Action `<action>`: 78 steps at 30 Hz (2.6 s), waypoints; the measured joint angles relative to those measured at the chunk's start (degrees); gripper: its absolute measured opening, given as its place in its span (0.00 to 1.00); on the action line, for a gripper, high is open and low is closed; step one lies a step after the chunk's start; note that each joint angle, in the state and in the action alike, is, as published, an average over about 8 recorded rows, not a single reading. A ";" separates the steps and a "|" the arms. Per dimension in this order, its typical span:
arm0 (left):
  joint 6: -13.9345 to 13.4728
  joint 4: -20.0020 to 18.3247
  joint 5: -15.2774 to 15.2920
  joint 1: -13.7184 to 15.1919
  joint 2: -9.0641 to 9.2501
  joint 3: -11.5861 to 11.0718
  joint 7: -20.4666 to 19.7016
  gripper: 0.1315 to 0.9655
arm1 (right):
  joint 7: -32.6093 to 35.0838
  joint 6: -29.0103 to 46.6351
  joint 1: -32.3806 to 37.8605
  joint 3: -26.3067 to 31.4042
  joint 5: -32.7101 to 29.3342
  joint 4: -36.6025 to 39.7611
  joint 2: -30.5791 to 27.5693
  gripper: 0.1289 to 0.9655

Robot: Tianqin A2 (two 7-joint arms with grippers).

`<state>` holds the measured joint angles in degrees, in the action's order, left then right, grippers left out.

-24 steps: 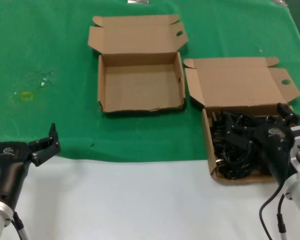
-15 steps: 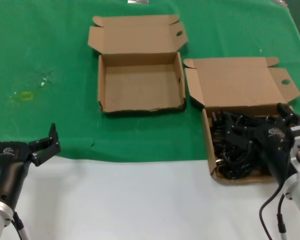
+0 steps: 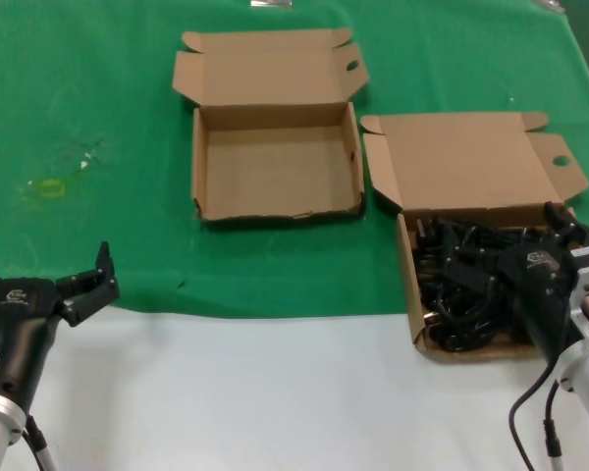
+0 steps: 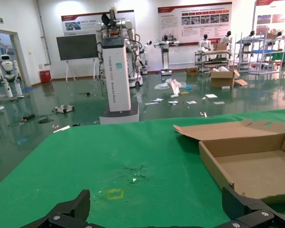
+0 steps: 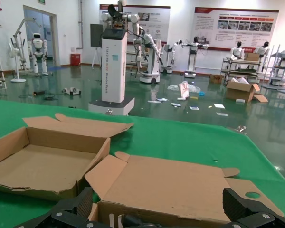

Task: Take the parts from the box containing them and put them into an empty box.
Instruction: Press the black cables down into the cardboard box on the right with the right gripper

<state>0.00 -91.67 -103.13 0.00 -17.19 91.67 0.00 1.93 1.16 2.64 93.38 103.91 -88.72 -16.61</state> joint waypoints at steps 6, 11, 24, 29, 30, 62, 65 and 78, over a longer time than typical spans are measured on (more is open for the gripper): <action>0.00 0.00 0.00 0.00 0.00 0.00 0.00 1.00 | 0.00 0.00 0.00 0.00 0.00 0.00 0.00 1.00; 0.00 0.00 0.00 0.00 0.00 0.00 0.00 1.00 | 0.00 0.00 0.00 0.00 0.00 0.00 0.00 1.00; 0.00 0.00 0.00 0.00 0.00 0.00 0.00 1.00 | 0.00 0.00 0.00 0.00 0.00 0.00 0.00 1.00; 0.00 0.00 0.00 0.00 0.00 0.00 0.00 1.00 | 0.00 0.00 0.00 0.00 0.00 0.00 0.00 1.00; 0.00 0.00 0.00 0.00 0.00 0.00 0.00 1.00 | 0.00 0.00 0.00 0.00 0.00 0.00 0.00 1.00; 0.00 0.00 0.00 0.00 0.00 0.00 0.00 0.70 | 0.00 0.00 0.00 0.00 0.00 0.00 0.00 1.00; 0.00 0.00 0.00 0.00 0.00 0.00 0.00 0.64 | -0.04 0.01 -0.01 0.02 0.05 0.03 0.05 1.00; 0.00 0.00 0.01 0.00 0.00 0.00 0.00 0.27 | -0.33 0.97 0.22 0.69 0.62 -0.37 -0.37 1.00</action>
<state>0.00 -91.67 -103.12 0.00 -17.19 91.67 0.00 1.60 2.13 2.86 94.07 104.53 -89.09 -16.98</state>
